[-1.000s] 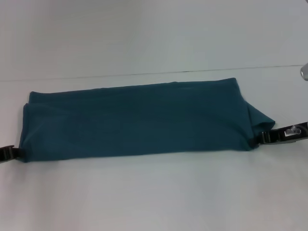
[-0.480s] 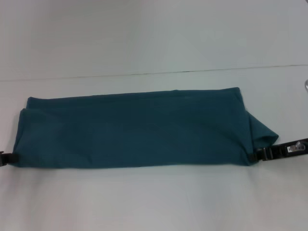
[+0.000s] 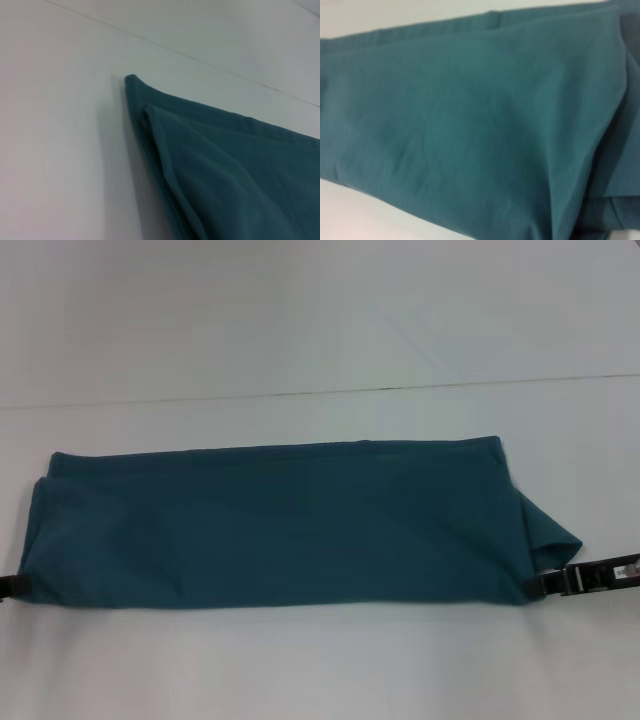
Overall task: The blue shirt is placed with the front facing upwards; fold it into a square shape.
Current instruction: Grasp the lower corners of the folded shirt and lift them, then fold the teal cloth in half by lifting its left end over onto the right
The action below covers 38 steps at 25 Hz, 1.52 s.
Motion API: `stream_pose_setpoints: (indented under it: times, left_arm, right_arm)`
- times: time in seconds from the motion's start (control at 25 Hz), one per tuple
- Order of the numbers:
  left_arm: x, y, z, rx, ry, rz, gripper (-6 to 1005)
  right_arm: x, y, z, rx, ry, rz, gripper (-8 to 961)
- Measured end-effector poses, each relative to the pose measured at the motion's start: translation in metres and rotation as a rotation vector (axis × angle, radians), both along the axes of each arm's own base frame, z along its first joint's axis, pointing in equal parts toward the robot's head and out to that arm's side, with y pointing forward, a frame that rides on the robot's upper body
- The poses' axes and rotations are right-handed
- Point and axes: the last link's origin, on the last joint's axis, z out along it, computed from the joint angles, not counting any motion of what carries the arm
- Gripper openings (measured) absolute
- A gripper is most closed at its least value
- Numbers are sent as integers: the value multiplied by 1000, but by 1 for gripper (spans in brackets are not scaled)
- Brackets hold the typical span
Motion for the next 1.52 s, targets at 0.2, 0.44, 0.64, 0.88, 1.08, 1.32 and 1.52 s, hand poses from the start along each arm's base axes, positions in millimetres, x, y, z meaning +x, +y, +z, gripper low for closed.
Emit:
stream_pose_setpoints:
  times: [0.2, 0.44, 0.64, 0.88, 1.08, 1.32, 1.52]
  left_arm:
    - [1, 0, -1, -8, -5, -7, 33]
    - [3, 0, -2, -12, -11, -10, 33]
    - [4, 0, -4, -17, -17, -12, 34]
    - [6, 0, -6, -26, -25, -19, 35]
    - [6, 0, -6, -29, -26, -18, 35]
    - [4, 0, -2, -7, -34, -8, 36]
    - [3, 0, 0, 11, -39, 1, 37]
  right_arm:
    - [2, -3, 8, 28, 4, 2, 33]
    - [7, -6, 11, 40, 10, -5, 33]
    - [13, -12, 18, 64, 38, -13, 34]
    - [15, -14, 18, 65, 41, -17, 34]
    - [15, -14, 18, 68, 39, -17, 34]
    - [15, -10, 27, 113, 67, -29, 35]
    - [10, -5, 39, 171, 128, 0, 80]
